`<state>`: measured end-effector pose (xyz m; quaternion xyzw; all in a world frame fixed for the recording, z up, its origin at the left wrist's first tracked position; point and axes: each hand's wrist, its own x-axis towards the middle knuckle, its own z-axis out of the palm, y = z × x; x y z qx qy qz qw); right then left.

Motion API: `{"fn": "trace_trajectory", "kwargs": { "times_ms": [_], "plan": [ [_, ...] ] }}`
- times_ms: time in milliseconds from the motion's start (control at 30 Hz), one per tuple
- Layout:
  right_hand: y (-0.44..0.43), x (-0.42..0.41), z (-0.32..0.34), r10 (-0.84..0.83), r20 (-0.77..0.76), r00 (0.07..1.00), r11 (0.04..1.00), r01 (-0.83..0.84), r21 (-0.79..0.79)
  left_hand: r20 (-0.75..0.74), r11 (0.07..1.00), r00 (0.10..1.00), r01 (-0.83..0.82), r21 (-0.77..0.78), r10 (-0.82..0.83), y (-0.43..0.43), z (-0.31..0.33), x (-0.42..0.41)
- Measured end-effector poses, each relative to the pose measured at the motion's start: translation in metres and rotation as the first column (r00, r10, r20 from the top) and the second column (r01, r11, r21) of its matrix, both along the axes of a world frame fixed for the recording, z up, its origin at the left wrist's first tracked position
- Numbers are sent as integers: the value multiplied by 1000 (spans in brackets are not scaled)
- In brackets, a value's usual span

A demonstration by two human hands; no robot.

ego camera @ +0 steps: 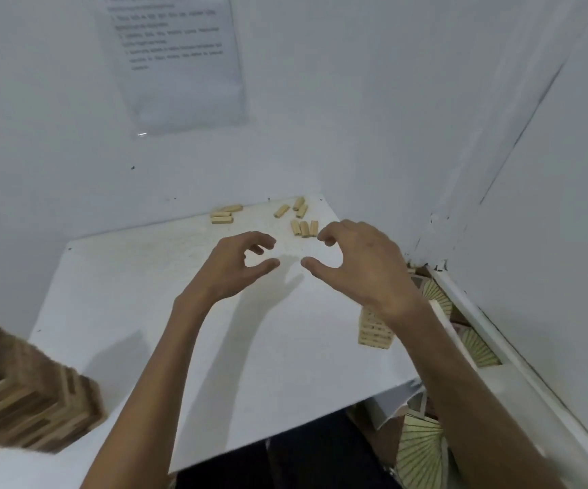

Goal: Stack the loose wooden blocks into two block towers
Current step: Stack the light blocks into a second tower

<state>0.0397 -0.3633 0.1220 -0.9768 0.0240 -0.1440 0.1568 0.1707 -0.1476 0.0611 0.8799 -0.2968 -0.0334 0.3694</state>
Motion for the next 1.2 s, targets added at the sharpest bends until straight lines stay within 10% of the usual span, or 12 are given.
{"fn": "trace_trajectory", "kwargs": {
  "times_ms": [433, 1200],
  "plan": [
    [70, 159, -98, 122, -147, 982, 982, -98, 159, 61, 923, 940, -341, 180, 335, 48, -46, 92],
    [88, 313, -157, -1, -164, 986, 997, -13, -81, 271, 764, 867, -496, 413, 417, 38, -89, 182]
  ]
}}
